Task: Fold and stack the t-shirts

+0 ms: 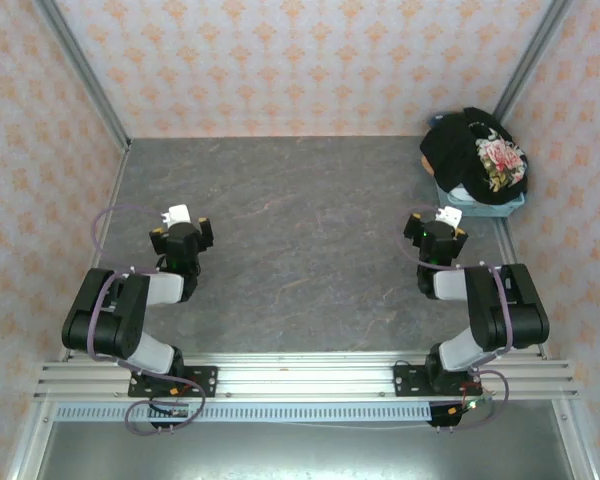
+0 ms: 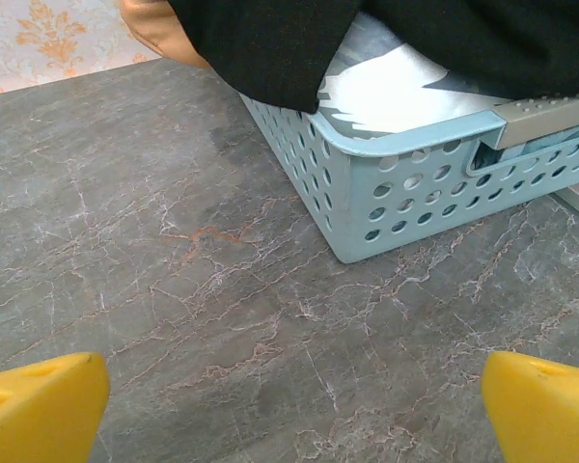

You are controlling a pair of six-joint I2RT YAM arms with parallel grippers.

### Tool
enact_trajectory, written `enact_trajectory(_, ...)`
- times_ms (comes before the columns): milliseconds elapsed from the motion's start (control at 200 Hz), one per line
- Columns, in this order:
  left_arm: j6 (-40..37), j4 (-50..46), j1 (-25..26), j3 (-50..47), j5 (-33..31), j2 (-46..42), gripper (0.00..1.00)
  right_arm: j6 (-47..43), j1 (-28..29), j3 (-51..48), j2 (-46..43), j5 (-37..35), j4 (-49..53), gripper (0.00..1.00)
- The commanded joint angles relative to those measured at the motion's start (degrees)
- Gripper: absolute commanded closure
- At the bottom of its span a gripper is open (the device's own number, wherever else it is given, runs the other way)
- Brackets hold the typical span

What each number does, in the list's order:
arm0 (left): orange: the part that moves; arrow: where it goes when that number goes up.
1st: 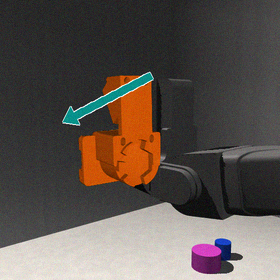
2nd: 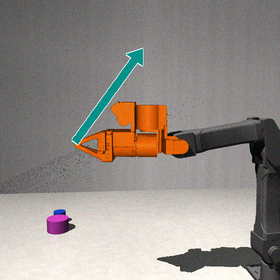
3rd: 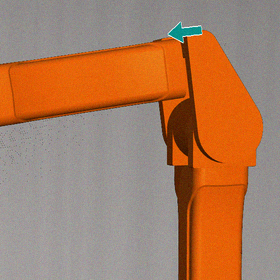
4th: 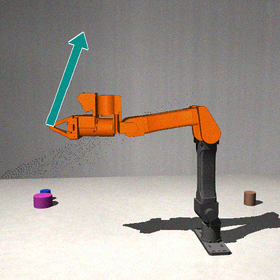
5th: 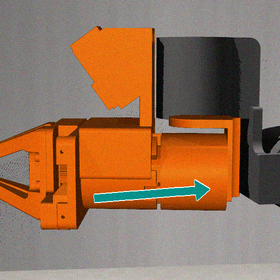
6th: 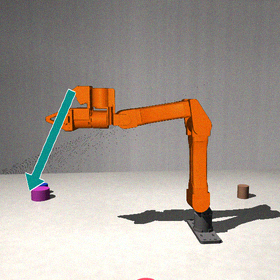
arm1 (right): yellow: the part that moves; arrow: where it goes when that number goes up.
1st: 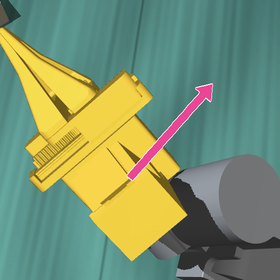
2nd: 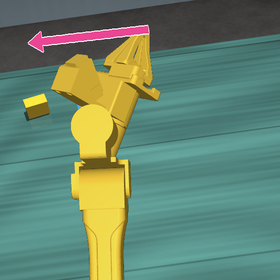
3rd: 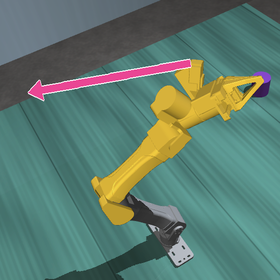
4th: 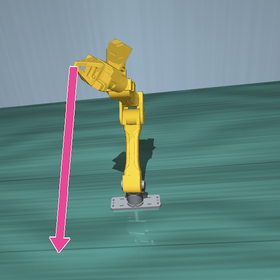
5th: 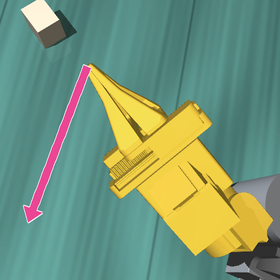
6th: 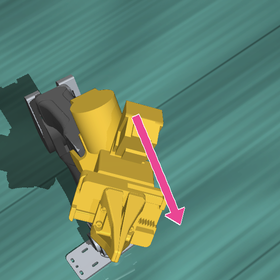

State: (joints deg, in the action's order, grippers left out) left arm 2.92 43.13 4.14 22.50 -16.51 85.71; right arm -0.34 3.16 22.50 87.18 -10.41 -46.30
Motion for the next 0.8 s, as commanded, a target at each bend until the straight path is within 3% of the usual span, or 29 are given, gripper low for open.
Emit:
enact_trajectory(0,-0.7,1.6,0.3,0.6,-1.2,-0.2,0.00,-0.8,-0.3,0.6,-0.1,0.7,0.0,0.01)
enact_trajectory(625,-0.8,2.1,0.3,0.4,-1.1,-0.3,0.00,-0.7,-0.3,0.0,-0.6,0.3,-1.1,0.01)
enact_trajectory(706,-1.5,-1.4,0.7,1.3,-1.0,-3.2,0.00,-1.6,1.5,2.2,-7.0,-3.8,7.2,0.01)
enact_trajectory(796,-4.1,-12.7,5.2,5.6,-9.1,-10.3,0.00,-3.7,5.5,7.3,-17.8,-9.8,17.3,0.01)
